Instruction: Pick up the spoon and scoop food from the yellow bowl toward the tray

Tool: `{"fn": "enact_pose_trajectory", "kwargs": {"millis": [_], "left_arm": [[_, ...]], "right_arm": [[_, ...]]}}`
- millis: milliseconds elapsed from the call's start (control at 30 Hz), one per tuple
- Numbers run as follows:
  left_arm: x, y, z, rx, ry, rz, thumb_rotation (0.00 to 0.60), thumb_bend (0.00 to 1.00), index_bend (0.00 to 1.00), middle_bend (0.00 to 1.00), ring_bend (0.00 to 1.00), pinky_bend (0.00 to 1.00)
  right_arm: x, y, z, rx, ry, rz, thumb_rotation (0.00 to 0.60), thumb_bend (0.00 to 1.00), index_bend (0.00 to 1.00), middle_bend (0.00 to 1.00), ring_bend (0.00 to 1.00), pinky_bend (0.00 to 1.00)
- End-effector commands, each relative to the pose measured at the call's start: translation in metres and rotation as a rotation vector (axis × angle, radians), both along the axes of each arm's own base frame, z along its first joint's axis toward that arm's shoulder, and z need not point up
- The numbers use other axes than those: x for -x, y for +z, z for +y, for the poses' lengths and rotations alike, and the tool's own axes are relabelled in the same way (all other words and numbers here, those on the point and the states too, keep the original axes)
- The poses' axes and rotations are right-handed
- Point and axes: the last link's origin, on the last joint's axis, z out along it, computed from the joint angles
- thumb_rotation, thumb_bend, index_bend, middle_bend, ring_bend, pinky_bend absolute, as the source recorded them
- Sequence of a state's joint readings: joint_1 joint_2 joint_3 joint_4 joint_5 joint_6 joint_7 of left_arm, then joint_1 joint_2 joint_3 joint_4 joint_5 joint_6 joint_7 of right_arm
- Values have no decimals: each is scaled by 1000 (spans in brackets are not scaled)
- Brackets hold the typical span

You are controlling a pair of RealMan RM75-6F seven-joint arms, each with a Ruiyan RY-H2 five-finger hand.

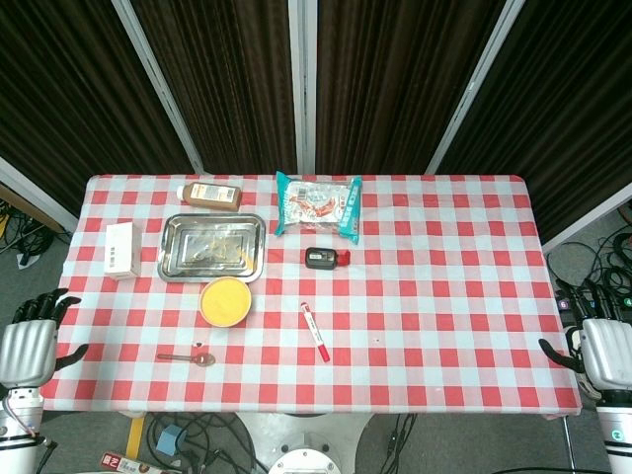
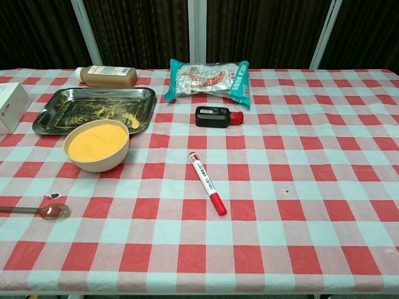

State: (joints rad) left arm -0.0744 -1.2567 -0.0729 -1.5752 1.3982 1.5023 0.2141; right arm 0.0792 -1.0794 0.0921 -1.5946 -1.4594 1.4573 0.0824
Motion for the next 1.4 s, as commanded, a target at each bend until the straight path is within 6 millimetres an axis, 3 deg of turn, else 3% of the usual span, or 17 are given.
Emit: {"fn": "enact_pose_trajectory", "kwargs": {"millis": [33, 367, 433, 533, 567, 700, 800, 1100, 1400], "left_arm": [[0, 0, -1, 5, 6, -1, 600, 24, 347, 294, 208, 218], [-3, -3, 1, 52, 1, -7, 600, 35, 362, 331, 220, 223], [-5, -8, 5, 85, -15, -21, 600, 69, 417, 408, 294, 314], [-10, -19, 10, 171, -29, -71, 600, 131, 496, 561, 488, 592], [-11, -24, 11, 201, -30, -96, 600, 149, 508, 598, 533, 643], [-16, -44, 17, 291, -50, -149, 600, 199, 537, 703, 650, 802], [-17, -61, 19, 337, -63, -140, 600, 203, 545, 763, 713, 865], [-26, -104, 25, 459, -90, -157, 600, 205, 549, 857, 815, 930], [-26, -122, 29, 492, -42, -170, 600, 241, 596, 884, 849, 933]], "right_arm": [[0, 1, 2, 4, 4, -1, 600, 127, 100, 234, 8, 54], [0, 11, 4, 34, 26, 11, 600, 127, 100, 238, 9, 54], [0, 14, 3, 37, 28, 20, 600, 127, 100, 241, 10, 54], [-1, 15, 1, 38, 34, 25, 600, 127, 100, 244, 12, 54], [-1, 15, 1, 37, 35, 26, 600, 127, 100, 246, 12, 54], [-1, 14, 0, 30, 35, 23, 600, 126, 100, 250, 14, 58], [0, 13, -1, 23, 29, 22, 600, 126, 100, 252, 14, 59], [1, 12, -3, 20, 24, 19, 600, 127, 100, 257, 14, 64], [3, 14, -1, 26, 12, 16, 600, 127, 100, 258, 14, 65]]}}
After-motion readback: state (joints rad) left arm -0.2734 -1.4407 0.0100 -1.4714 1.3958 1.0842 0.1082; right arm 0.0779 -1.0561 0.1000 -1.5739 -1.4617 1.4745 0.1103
